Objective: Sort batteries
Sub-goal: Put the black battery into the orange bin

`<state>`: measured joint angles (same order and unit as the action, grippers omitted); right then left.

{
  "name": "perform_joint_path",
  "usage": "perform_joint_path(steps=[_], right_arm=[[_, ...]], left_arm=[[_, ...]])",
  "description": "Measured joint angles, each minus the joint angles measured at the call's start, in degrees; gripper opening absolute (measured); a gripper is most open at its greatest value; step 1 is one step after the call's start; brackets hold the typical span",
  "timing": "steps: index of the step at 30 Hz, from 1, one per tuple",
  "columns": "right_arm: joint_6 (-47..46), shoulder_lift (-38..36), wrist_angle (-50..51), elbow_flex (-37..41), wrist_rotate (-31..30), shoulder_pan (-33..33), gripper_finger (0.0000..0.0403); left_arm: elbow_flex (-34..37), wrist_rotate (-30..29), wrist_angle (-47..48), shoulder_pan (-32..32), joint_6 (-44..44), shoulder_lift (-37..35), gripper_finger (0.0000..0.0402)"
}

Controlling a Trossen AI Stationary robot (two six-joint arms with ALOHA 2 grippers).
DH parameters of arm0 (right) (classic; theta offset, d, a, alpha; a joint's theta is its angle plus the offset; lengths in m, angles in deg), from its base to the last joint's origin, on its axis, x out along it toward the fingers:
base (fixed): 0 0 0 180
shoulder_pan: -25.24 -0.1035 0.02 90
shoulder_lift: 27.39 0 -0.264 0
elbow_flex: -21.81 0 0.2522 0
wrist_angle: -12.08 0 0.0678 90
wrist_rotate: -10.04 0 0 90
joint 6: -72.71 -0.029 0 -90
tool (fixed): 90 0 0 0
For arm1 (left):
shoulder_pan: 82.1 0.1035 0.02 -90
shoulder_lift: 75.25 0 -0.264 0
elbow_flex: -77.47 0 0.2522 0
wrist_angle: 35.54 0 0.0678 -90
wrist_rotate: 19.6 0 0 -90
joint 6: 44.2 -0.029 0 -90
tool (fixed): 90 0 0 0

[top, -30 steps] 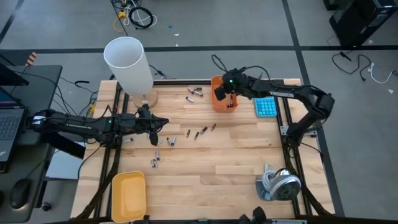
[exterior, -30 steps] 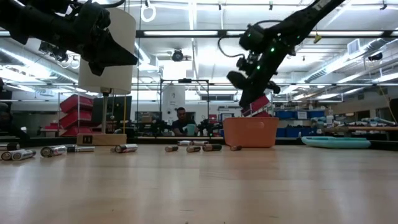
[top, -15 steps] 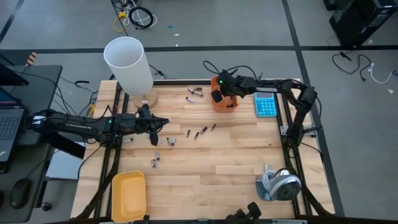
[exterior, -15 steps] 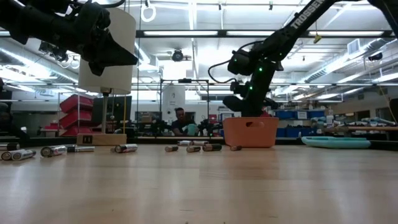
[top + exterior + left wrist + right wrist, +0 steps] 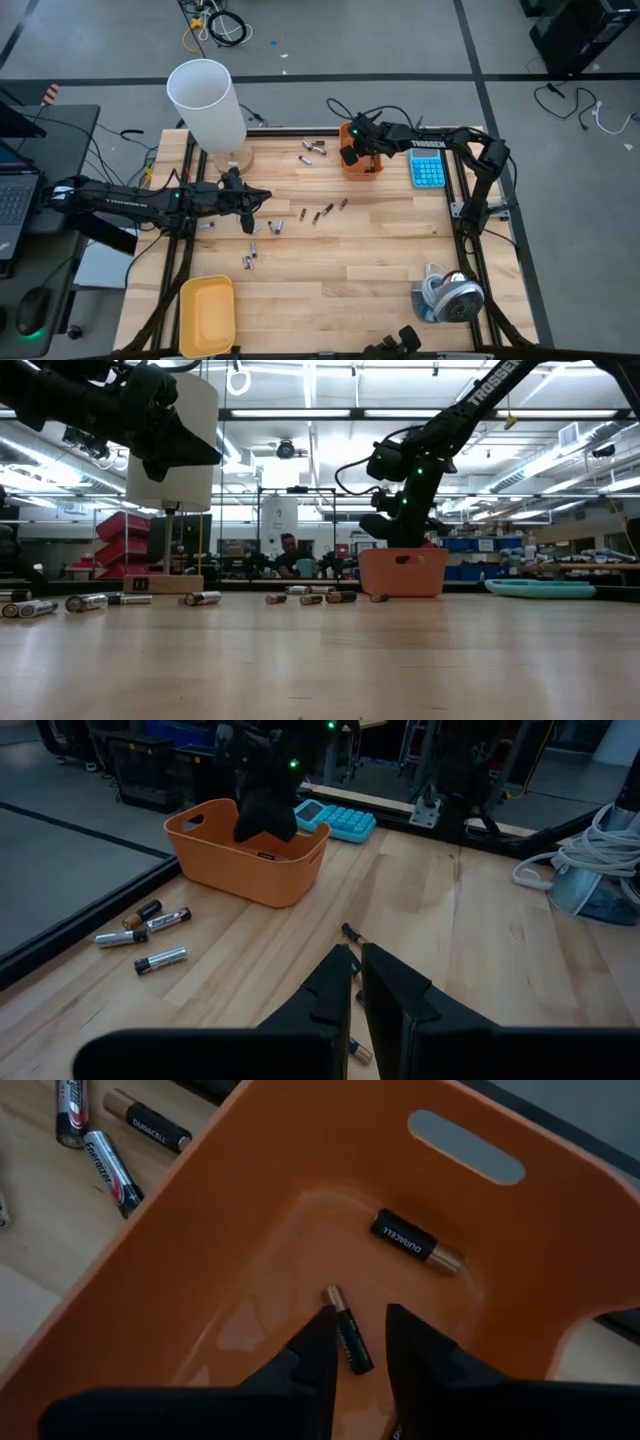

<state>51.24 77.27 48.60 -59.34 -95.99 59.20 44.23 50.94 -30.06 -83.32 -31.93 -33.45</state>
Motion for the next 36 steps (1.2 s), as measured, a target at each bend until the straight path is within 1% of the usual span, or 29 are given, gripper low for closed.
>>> perform_joint_path(steps=[5, 8, 14, 18, 21, 26, 30, 33, 36], right_arm=[[0.5, -0.2, -0.5, 0.0, -0.6, 0.0, 0.0091], [1.2, -1.7, -1.2, 0.0, -1.0, 0.0, 0.0094], [3.5, -7.4, -1.5, 0.0, -1.1, -1.2, 0.0092], [5.6, -12.2, -1.3, 0.0, -1.1, -3.9, 0.0092], [6.8, -15.6, -1.2, 0.0, -1.1, -7.0, 0.0091], [8.2, -19.8, -0.6, 0.0, -1.8, -12.8, 0.0091], [9.5, -21.9, 1.6, 0.0, -6.1, -17.9, 0.0089], [10.0, -22.8, 3.6, 0.0, -9.8, -21.6, 0.0089], [10.8, -23.3, 5.2, 0.0, -11.8, -24.7, 0.0089]], left_arm=[[0.0, 0.0, 0.0, 0.0, 0.3, 0.0, 0.0030], [0.0, 0.0, 0.0, 0.0, 0.4, 0.0, 0.0030], [0.0, 0.0, -1.1, 0.0, 0.4, 0.0, 0.0030], [0.0, 3.2, -3.5, 0.0, 0.4, 1.6, 0.0030], [0.0, 5.0, -7.1, 0.0, 0.1, 4.7, 0.0030], [0.0, 5.2, -13.2, 0.0, -0.4, 11.1, 0.0030], [0.0, 5.9, -18.7, 0.0, -0.4, 16.6, 0.0030], [0.0, 8.1, -23.1, 0.0, -0.6, 20.7, 0.0030], [0.0, 9.4, -26.1, 0.0, -1.3, 24.6, 0.0030]])
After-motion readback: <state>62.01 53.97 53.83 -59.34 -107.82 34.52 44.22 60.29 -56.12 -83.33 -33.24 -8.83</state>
